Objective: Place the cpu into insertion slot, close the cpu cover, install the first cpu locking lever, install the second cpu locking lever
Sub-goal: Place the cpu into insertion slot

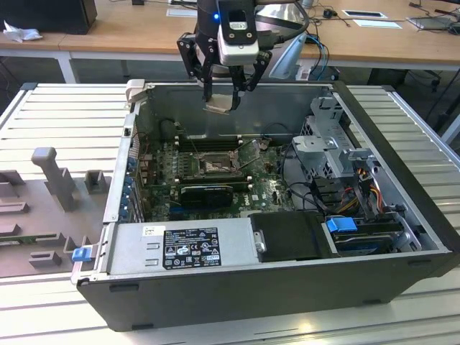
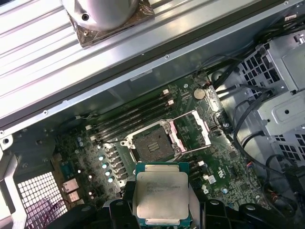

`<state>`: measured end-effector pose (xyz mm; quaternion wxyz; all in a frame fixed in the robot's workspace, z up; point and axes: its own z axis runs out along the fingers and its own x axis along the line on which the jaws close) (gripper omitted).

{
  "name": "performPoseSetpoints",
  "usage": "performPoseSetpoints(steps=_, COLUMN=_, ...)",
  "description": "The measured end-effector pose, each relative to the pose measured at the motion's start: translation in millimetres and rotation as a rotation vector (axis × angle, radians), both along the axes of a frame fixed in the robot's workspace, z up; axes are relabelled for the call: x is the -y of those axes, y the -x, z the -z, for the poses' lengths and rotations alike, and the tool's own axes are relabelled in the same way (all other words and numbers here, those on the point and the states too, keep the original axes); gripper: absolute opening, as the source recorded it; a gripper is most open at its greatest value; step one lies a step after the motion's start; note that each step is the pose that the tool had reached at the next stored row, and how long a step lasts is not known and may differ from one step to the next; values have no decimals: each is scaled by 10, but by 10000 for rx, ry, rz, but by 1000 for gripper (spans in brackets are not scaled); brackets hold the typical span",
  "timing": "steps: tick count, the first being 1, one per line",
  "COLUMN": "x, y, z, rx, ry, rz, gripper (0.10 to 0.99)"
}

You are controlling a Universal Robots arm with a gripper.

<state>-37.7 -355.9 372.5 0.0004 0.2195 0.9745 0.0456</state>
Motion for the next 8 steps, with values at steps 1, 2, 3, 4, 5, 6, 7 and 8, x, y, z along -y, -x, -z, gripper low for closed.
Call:
performPoseSetpoints(steps=1, x=0, y=0, z=0, rx=0, ry=0, rz=24, gripper=525)
performPoseSetpoints(steps=2, x=0, y=0, z=0, rx=0, ry=0, rz=55, gripper=525)
performPoseSetpoints(steps=3, x=0, y=0, z=0, rx=0, ry=0, rz=80, gripper=525)
performPoseSetpoints(steps=4, x=0, y=0, z=0, rx=0, ry=0, rz=118, gripper=525)
performPoseSetpoints(steps=5, x=0, y=0, z=0, rx=0, ry=0, rz=145, gripper=525)
performPoseSetpoints(steps=6, x=0, y=0, z=0, rx=0, ry=0, rz=184, gripper=525)
performPoseSetpoints(steps=7, x=0, y=0, z=0, rx=0, ry=0, rz=216, gripper=525)
performPoseSetpoints(steps=8, x=0, y=0, z=0, rx=0, ry=0, rz=242, gripper=525)
